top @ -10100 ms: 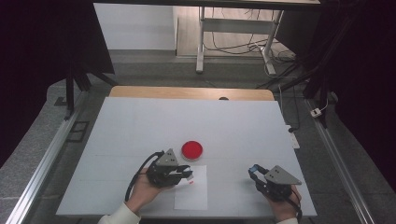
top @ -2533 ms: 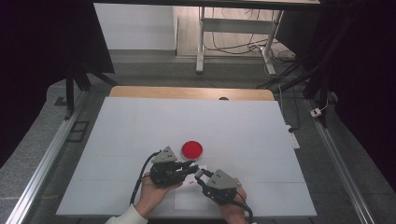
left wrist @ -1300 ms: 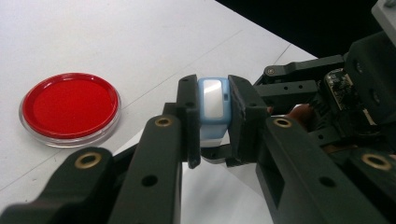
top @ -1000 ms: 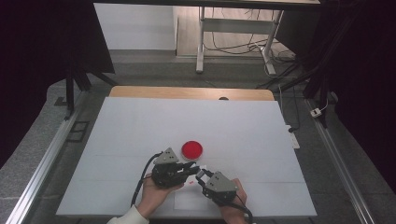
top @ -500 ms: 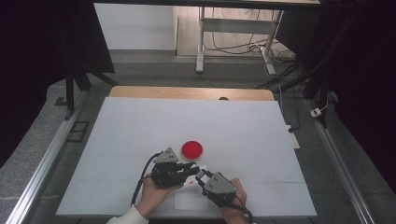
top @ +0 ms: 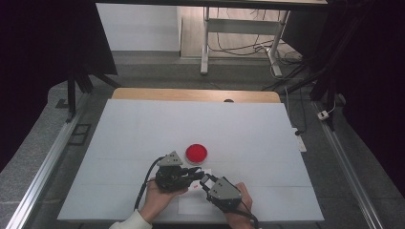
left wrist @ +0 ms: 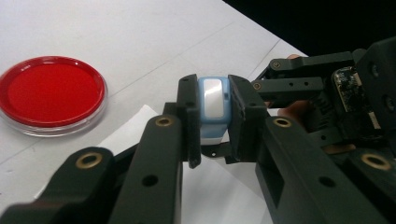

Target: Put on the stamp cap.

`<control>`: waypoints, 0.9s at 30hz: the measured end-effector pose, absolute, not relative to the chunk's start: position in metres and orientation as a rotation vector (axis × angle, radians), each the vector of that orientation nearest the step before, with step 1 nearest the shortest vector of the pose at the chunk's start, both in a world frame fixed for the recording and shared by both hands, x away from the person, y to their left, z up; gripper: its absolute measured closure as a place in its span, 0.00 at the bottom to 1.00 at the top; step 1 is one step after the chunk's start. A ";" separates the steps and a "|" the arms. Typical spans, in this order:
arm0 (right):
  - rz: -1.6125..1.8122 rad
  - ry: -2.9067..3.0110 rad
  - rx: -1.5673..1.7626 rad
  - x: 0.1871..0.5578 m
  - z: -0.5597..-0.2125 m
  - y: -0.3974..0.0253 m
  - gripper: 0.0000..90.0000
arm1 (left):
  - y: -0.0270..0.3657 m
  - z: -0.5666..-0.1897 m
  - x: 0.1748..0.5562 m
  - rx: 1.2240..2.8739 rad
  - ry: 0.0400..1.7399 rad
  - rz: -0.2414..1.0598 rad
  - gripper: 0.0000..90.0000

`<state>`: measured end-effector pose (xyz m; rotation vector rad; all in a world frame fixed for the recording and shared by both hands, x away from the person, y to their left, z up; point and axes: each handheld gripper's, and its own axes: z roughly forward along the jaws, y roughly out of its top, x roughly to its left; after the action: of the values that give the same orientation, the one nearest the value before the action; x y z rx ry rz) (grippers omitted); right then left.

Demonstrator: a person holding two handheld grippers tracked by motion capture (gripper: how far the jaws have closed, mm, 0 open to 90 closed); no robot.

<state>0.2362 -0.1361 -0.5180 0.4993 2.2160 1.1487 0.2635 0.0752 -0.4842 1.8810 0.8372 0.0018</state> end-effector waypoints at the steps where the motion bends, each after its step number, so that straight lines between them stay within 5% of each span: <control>1: 1.152 2.215 0.501 0.236 -0.517 -0.137 0.73 | 0.075 -0.484 0.263 1.882 0.837 0.001 0.84; 23: 1.147 2.259 0.497 0.241 -0.519 -0.139 0.71 | 0.075 -0.482 0.262 1.896 0.820 0.042 0.84; 27: 1.153 2.290 0.525 0.244 -0.520 -0.142 0.62 | 0.078 -0.478 0.262 1.874 0.817 0.053 0.84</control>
<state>0.2441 -0.1425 -0.5202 0.5253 2.2901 1.1533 0.2617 0.0783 -0.4779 1.8736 0.8169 0.0530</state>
